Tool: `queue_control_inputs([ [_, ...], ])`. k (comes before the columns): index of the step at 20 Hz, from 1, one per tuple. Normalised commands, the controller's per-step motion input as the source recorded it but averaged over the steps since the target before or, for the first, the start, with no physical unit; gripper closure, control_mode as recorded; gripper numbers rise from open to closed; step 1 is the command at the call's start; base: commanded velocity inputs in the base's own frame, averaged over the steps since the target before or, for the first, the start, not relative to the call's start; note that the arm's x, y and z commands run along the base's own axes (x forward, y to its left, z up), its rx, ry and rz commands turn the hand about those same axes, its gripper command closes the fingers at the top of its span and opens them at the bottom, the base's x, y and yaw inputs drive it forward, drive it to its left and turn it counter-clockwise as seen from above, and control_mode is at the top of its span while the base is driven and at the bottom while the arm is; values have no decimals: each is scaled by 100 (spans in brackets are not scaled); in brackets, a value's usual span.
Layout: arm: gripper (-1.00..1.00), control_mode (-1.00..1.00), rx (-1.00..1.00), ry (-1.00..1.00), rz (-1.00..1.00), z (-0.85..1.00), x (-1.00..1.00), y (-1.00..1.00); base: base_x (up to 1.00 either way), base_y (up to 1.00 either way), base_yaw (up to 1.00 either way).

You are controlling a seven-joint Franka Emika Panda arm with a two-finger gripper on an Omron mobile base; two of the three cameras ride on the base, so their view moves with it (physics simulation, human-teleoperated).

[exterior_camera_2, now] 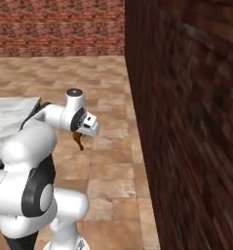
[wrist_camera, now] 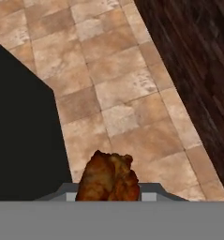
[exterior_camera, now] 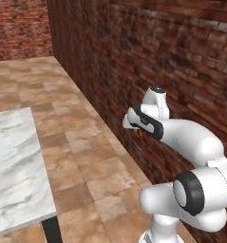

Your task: Take the chicken drumsticks from the pan and place one on each plate on the dining counter.

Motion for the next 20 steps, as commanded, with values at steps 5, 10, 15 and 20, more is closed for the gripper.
queue_control_inputs([
  [5,100,100,0,0,0,0,0,0,100,-16,22],
  [10,100,100,0,0,0,0,0,0,100,-30,12],
  [15,100,100,0,0,0,0,0,0,100,-32,13],
  [20,100,100,0,0,0,0,0,0,99,-20,33],
])
